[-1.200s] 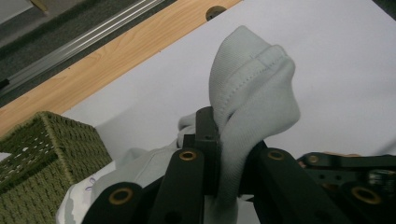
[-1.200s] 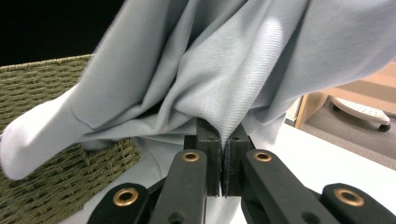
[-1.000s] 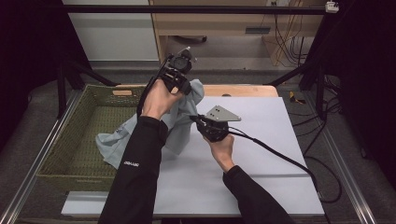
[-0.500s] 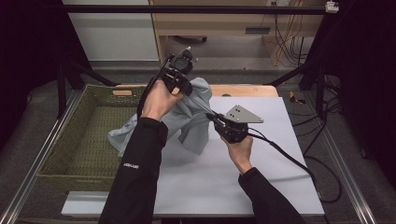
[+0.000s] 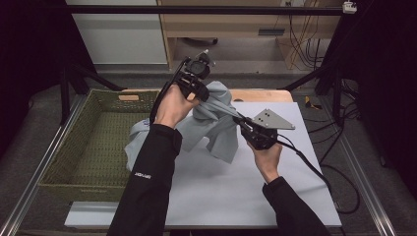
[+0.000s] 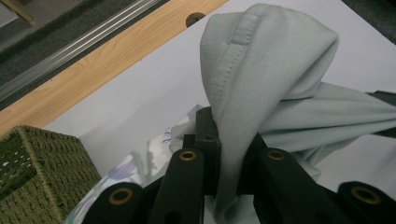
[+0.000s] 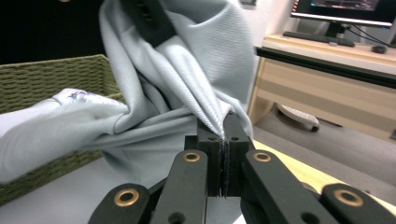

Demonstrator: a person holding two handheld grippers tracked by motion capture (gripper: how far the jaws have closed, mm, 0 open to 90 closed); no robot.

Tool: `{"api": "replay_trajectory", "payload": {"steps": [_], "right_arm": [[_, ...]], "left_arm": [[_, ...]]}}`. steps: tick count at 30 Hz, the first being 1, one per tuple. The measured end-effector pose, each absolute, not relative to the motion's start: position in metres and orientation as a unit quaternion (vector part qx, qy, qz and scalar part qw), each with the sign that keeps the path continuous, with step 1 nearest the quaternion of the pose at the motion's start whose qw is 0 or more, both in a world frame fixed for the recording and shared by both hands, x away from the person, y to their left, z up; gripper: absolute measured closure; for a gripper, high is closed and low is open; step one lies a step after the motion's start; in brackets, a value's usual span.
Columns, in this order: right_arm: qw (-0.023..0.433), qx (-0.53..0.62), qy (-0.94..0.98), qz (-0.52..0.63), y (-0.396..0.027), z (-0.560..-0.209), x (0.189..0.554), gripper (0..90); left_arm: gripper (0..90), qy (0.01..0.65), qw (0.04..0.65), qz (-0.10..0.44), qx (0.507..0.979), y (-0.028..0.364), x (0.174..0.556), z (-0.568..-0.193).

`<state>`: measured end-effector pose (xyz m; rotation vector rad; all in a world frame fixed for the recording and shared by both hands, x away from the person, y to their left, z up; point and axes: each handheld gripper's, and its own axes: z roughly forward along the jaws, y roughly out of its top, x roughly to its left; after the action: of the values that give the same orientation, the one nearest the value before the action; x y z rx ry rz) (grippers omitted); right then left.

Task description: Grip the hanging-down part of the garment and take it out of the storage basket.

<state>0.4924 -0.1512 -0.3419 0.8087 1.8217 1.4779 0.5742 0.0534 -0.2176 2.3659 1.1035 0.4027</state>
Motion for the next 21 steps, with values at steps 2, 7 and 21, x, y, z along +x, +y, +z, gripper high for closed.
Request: {"api": "replay_trajectory", "payload": {"steps": [2, 7, 21], "right_arm": [[0.326, 0.312, 0.694, 0.561, -0.155, -0.341, 0.493, 89.6], [0.34, 0.313, 0.694, 0.552, -0.158, -0.339, 0.494, 89.6], [0.379, 0.333, 0.676, 0.537, -0.167, -0.326, 0.494, 89.5]], "left_arm": [[82.8, 0.403, 0.245, 0.148, 0.869, 0.052, 0.574, -0.218], [82.9, 0.403, 0.246, 0.149, 0.869, 0.05, 0.574, -0.218], [82.9, 0.395, 0.253, 0.146, 0.871, 0.043, 0.572, -0.216]]}}
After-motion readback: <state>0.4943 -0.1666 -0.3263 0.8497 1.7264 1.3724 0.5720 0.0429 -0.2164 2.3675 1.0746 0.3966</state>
